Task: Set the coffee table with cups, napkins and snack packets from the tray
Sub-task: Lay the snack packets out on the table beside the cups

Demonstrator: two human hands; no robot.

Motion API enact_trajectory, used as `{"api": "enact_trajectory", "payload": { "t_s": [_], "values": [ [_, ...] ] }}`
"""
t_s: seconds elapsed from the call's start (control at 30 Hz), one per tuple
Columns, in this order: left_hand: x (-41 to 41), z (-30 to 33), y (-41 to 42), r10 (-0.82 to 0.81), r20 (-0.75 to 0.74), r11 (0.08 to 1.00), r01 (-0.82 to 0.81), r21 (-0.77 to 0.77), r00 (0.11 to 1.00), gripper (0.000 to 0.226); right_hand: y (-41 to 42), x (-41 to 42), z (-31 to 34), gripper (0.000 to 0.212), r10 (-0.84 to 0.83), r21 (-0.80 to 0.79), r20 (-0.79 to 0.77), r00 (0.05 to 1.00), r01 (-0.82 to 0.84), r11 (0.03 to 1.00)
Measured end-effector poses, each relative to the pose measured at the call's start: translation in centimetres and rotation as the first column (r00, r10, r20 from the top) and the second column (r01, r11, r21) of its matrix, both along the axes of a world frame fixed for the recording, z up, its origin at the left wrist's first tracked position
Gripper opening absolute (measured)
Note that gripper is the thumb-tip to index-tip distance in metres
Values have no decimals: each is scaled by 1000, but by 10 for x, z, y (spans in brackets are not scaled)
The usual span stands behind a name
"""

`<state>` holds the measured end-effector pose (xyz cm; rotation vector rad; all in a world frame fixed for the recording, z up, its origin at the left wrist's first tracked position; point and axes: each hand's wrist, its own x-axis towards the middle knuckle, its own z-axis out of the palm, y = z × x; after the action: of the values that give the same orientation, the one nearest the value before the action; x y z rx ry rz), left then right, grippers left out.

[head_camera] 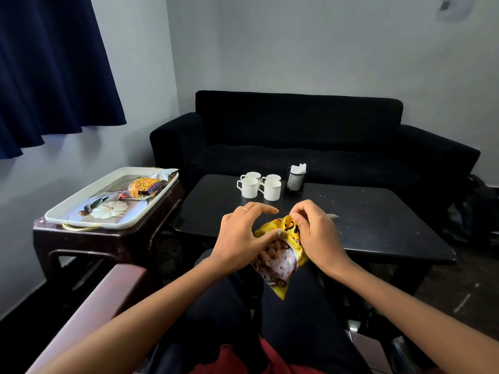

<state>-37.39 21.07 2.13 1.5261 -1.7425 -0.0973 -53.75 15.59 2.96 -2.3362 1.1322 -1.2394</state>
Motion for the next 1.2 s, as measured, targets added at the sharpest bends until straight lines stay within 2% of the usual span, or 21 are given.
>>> {"api": "enact_trajectory", "payload": {
  "t_s": [0.13, 0.3, 0.47, 0.6, 0.73, 0.87, 0.93, 1.0, 1.13, 1.2],
  "values": [
    [-6, 2, 1, 97, 56, 990, -91, -104, 994, 24, 9, 3, 0, 8, 16, -179, -156, 988, -44, 983],
    [-9, 5, 3, 181, 120, 978, -166, -122, 976, 15, 9, 4, -1, 8, 9, -246, -252, 968, -73, 966],
    [-10, 12, 1, 122, 208, 984, -90, -156, 971, 18, 7, 1, 3, 10, -22, -322, -291, 957, -76, 944],
    [-7, 17, 2, 84, 211, 978, -40, -205, 974, 17, 7, 2, 5, 8, -10, -269, -184, 983, -41, 962],
    [-3, 18, 3, 75, 227, 967, -16, -254, 971, 17, 5, 1, 7, 6, 79, -165, -107, 991, -96, 982],
    [1, 17, 2, 107, 250, 955, -29, -296, 962, 15, 5, -1, 11, 14, 168, -27, -63, 984, -170, 985],
    [0, 16, 0, 83, 201, 948, -15, -319, 976, 8, 5, 0, 12, 12, 178, -7, -40, 983, -178, 984],
    [-1, 16, -1, -9, 58, 967, 23, -255, 998, 13, 5, 1, 13, 7, 165, 4, 8, 986, -165, 986],
    [1, 15, -3, -133, -125, 989, 140, 50, 983, 39, 4, 0, 13, 4, 129, -2, 96, 987, -129, 992],
    [3, 12, -4, -169, -193, 965, 202, 168, 967, 37, 3, -1, 13, 6, 119, 8, 119, 986, -121, 993]
  ]
}}
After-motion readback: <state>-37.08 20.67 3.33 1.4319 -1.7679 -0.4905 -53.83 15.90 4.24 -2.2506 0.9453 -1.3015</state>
